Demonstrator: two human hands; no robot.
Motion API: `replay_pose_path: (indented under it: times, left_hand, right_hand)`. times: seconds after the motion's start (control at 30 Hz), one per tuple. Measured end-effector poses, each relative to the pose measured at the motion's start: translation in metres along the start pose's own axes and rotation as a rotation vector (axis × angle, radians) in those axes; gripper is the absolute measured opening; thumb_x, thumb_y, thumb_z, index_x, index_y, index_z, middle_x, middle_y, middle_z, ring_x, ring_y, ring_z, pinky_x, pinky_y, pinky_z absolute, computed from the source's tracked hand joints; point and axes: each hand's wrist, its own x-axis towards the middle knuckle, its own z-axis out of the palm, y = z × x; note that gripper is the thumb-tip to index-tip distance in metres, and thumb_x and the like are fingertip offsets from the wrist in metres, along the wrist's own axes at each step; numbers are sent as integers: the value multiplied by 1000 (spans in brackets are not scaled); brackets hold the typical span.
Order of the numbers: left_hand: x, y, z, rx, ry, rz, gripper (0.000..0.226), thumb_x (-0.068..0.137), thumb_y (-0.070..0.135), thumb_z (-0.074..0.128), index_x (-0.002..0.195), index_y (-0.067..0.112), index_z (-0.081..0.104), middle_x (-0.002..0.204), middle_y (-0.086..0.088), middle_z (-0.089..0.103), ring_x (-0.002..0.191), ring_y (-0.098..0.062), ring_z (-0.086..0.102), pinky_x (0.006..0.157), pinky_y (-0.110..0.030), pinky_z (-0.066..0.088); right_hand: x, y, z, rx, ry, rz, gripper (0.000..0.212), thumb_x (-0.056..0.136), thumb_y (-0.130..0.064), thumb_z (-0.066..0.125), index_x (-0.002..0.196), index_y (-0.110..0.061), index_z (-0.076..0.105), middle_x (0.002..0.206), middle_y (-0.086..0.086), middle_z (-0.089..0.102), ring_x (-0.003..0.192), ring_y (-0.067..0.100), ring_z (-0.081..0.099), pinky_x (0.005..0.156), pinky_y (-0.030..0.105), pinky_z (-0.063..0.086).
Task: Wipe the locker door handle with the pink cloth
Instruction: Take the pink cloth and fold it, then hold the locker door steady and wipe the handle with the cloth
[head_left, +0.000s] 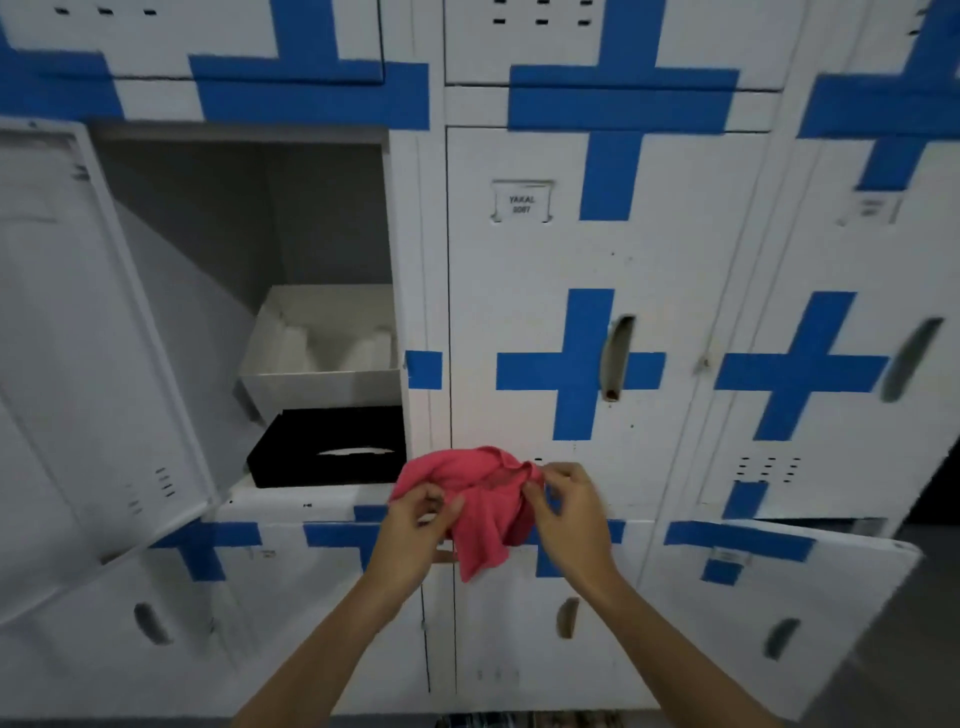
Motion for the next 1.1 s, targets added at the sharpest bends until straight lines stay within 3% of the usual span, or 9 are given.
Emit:
replay_pose_path:
  times: [0.13, 0.23, 0.4, 0.57, 0.7, 0.83, 0.93, 1.0, 1.1]
  left_hand:
    - [1, 12, 30, 0, -82, 39, 21, 91, 28, 63, 86, 10, 54, 101, -8, 67, 90, -21, 70, 65, -33, 61]
    - [11, 16, 56, 2, -140, 97, 18, 88, 35, 64, 93, 20, 57, 108, -2, 67, 103, -20, 66, 80, -36, 60]
    - [39, 16, 85, 23, -313, 224, 34, 88, 41, 65, 119, 31, 56, 116, 13, 66, 108, -8, 63, 92, -30, 54]
    - [63, 20, 99, -102, -308, 215, 51, 75, 50, 74, 121, 36, 57, 121, 12, 65, 113, -14, 63, 97, -39, 53]
    - [67, 40, 103, -133, -314, 225, 43, 80, 36, 71, 119, 28, 56, 118, 6, 64, 100, -15, 68, 82, -31, 58]
    - [69, 56, 101, -6, -311, 155, 22, 92, 23, 61, 114, 28, 58, 115, 5, 65, 94, -14, 70, 80, -30, 59]
    - [72, 69, 97, 60, -321, 118, 16, 96, 19, 55, 110, 26, 60, 112, 3, 67, 93, -15, 70, 82, -31, 59]
    - [71, 80, 92, 74, -336, 113, 16, 97, 19, 54, 110, 24, 61, 111, 2, 68, 93, -16, 70, 81, -30, 58]
    - [68, 91, 85, 108, -359, 86, 14, 98, 20, 52, 107, 21, 62, 110, 1, 68, 92, -18, 71, 77, -26, 58]
  right_hand:
    - [2, -2, -31, 387, -95, 239, 11, 99, -22, 47, 100, -19, 58, 102, 0, 65, 96, 11, 61, 75, 20, 50]
    - [12, 8, -45, 629, -98, 347, 18, 93, -21, 48, 109, -15, 53, 109, 8, 65, 100, 24, 61, 80, 36, 52]
    - [41, 14, -59, 643, -17, 224, 40, 79, -41, 67, 109, -16, 58, 104, 6, 70, 96, 23, 67, 81, 37, 56]
    - [71, 6, -71, 677, 138, 64, 27, 77, -4, 73, 93, -8, 52, 96, 17, 65, 87, 29, 64, 70, 37, 57]
    - [81, -18, -98, 708, 391, -46, 29, 82, 1, 68, 96, -20, 52, 85, 2, 61, 81, 18, 60, 67, 29, 54]
    - [88, -55, -131, 567, 661, -236, 42, 85, -7, 68, 120, -19, 49, 86, -8, 66, 83, 6, 66, 78, 22, 55]
    - [106, -70, -145, 250, 670, -380, 48, 91, -10, 63, 135, -20, 47, 95, -17, 66, 82, -2, 64, 74, 13, 52]
    - [124, -73, -150, 47, 576, -481, 54, 94, -8, 53, 143, -25, 38, 114, -7, 65, 99, 7, 62, 91, 31, 52]
    - [153, -69, -144, -254, 443, -634, 59, 93, -7, 44, 149, -18, 27, 149, -3, 34, 139, 22, 33, 113, 57, 20]
